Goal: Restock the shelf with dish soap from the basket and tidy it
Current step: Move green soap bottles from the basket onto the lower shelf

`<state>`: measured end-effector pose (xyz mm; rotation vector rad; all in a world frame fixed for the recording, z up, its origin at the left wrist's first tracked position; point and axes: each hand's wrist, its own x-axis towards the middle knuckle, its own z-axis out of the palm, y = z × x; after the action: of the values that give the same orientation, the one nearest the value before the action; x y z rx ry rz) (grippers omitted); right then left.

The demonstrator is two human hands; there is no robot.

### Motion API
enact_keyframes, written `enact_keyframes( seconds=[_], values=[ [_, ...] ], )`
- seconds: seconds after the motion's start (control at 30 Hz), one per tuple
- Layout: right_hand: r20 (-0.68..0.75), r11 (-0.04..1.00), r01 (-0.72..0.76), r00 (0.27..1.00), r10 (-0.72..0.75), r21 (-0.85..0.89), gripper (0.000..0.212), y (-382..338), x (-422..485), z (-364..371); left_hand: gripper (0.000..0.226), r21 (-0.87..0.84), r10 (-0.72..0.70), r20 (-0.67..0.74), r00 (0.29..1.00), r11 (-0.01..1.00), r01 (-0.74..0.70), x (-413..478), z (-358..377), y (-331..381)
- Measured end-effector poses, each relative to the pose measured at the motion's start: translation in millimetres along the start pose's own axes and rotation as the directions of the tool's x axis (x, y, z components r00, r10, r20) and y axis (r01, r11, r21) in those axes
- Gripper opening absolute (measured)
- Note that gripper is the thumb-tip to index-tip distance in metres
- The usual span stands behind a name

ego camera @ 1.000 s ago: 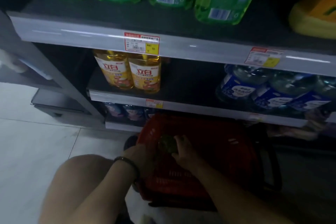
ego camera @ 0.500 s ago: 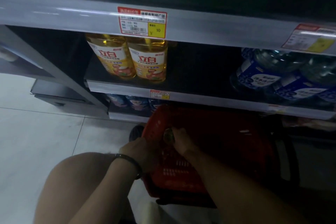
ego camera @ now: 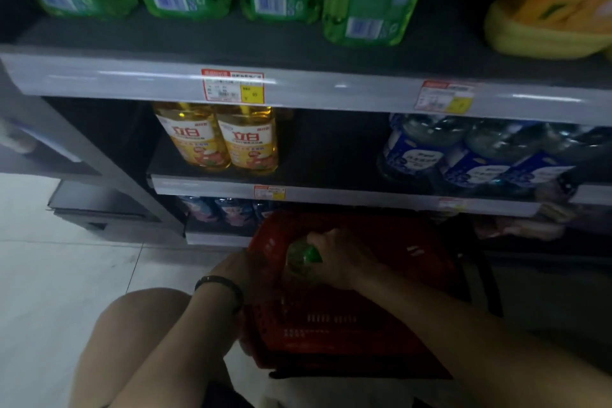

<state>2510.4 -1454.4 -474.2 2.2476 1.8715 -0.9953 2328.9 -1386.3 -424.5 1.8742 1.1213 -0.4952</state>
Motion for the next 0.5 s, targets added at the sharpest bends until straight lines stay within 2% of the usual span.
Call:
enact_keyframes(
  seconds=[0.07, 0.13, 0.23, 0.37, 0.5],
  values=[
    [-0.068, 0.999, 0.036, 0.997, -0.034, 0.021, 0.03, -6.1, -25.4, -23.4, 0.037, 0.015, 0.023, -0.048, 0.999, 1.0, -0.022, 1.3, 3.7, -9.4],
    [-0.14, 0.996, 0.074, 0.988, -0.068, 0.041, 0.027, -15.4, -50.3, -45.7, 0.058, -0.051, 0.003, -0.147, 0.989, 0.999, -0.011, 2.9, 11.8, -22.3],
    [-0.232, 0.989, 0.144, 0.963, -0.136, 0.017, 0.023, -29.7, -85.3, -78.7, 0.077, -0.242, 0.126, -0.19, 0.974, 0.955, -0.171, -7.7, 23.2, -25.1],
    [-0.355, 0.978, 0.208, 0.913, -0.201, -0.017, 0.035, -42.8, -126.2, -116.3, 0.07, -0.37, 0.29, -0.291, 0.912, 0.845, -0.386, -45.8, 30.5, -1.2],
    [-0.408, 0.964, 0.265, 0.879, -0.245, -0.008, 0.034, -58.3, -166.1, -152.5, 0.067, -0.417, 0.362, -0.428, 0.828, 0.733, -0.537, -76.6, 27.4, 16.3]
  ],
)
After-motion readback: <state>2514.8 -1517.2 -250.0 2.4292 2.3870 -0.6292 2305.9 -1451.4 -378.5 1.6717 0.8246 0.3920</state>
